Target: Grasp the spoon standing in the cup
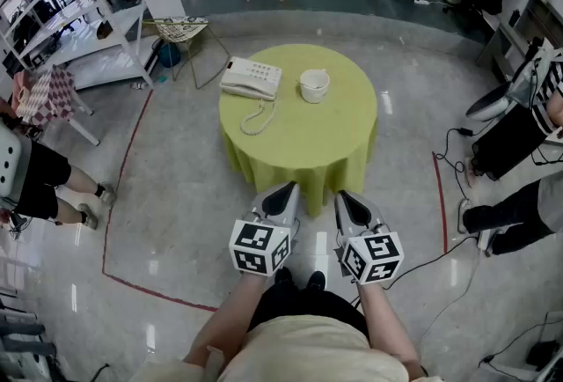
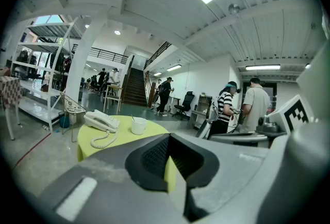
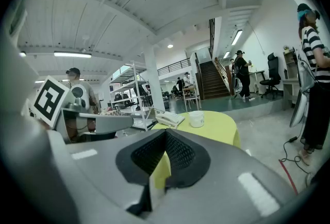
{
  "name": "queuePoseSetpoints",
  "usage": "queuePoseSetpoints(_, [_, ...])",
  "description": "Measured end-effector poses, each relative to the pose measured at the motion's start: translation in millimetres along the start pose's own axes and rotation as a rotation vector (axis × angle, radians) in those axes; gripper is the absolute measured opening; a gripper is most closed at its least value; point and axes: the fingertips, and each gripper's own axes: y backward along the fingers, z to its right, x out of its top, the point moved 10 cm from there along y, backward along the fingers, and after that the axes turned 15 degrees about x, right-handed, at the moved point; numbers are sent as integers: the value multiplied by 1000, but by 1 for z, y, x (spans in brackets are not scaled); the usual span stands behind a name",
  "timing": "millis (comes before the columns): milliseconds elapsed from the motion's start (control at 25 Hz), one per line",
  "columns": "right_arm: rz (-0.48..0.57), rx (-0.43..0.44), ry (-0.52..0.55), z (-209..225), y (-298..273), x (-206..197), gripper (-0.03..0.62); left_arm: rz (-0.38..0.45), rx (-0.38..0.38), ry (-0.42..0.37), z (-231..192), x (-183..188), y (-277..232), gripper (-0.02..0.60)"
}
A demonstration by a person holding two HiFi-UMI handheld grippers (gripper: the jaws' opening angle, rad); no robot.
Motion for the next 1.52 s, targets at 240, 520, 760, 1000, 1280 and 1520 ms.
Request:
queuePoseSetpoints(240, [2,10,-14,6,6,-1,0,-9,8,5,6,-1,-2,2])
queuePoseSetpoints(520, [4,45,-16,12,7,0,2,-4,33,0,12,0,-3,2])
queuePoseSetpoints(760, [20,63,-20,22,16,1,2,12,72,2,18,-1,-4,2])
queuePoseSetpoints(1000, [31,58,-23,35,26,1,2,26,106,9,23,1,-6,2])
queuePoseSetpoints(1280, [34,58,-46,49,14,4,2,18,108,9,16,7,-26,14])
queuePoseSetpoints(1520, [23,41,-54,70,-15,11,2,-4,86,9,-1,14,-65,35])
